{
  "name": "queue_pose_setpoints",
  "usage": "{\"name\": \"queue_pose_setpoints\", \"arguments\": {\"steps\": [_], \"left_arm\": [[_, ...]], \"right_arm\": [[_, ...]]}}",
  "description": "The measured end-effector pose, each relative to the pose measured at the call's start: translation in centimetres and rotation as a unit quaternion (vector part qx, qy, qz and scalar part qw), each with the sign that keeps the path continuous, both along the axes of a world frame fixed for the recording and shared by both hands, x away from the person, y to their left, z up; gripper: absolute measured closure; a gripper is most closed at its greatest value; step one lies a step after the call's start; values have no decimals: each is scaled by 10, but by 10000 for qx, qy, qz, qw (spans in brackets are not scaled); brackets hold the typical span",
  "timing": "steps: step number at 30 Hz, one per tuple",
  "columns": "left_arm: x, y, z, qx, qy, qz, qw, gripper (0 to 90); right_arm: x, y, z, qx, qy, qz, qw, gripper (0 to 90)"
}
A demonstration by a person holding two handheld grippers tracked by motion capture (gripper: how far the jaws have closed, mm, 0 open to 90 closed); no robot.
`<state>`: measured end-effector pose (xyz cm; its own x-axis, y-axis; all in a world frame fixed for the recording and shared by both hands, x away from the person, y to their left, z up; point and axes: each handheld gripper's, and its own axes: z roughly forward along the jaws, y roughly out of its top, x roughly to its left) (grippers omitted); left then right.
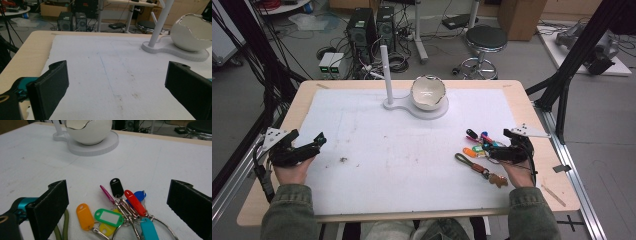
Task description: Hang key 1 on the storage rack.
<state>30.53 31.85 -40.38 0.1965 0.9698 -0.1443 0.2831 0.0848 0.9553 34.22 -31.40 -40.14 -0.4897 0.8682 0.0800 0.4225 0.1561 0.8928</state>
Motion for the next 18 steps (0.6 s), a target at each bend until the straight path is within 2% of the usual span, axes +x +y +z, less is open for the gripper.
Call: {"name": "queue_pose_setpoints", "arguments": {"steps": [11,18], "left_arm": [[1,0,-1,0,42,-31,10000,56],[1,0,-1,-21,43,-35,10000,56]], "right_arm": [[-2,6,-3,-136,234,286,9992,27],[-4,11,-3,-288,451,518,9972,27]]}}
